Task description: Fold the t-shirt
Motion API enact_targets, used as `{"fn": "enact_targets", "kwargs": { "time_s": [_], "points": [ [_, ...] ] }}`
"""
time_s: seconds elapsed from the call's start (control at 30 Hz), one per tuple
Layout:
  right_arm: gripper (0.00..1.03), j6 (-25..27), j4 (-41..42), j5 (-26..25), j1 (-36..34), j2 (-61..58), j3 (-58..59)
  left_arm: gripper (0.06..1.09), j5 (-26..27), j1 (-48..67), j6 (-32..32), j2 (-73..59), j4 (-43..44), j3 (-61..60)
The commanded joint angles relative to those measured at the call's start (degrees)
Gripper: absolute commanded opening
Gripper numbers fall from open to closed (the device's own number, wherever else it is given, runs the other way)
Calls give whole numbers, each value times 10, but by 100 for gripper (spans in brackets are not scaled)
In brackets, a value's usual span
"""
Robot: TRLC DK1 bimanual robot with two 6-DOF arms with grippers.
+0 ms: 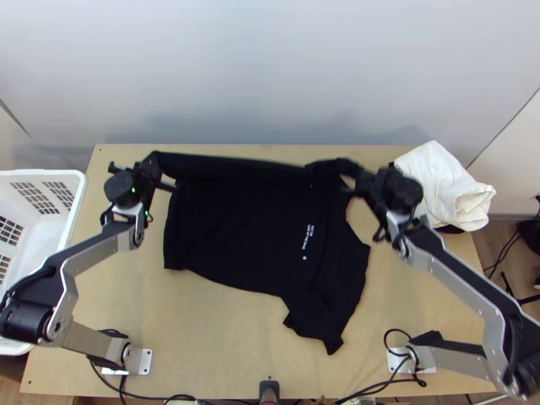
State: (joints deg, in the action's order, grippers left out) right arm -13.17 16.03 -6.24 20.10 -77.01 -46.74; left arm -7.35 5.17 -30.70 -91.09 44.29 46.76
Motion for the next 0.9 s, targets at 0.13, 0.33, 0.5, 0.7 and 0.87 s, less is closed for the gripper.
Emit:
{"fn": "enact_targets", "kwargs": {
  "time_s": [0.13,0.33,0.5,0.7,0.87],
  "points": [
    [3,10,-155,3,81,86,128,9,12,42,-71,73,-7,-140],
    [3,42,-160,15,72,54,166,9,12,52,-103,77,-11,-183],
    [49,51,-138,39,35,7,152,49,12,48,-110,88,-106,-170],
    [100,53,-236,89,40,101,124,104,30,29,-52,171,-314,-121],
    [100,49,-380,130,40,183,65,104,58,-3,-37,265,-414,-119]
  ]
}}
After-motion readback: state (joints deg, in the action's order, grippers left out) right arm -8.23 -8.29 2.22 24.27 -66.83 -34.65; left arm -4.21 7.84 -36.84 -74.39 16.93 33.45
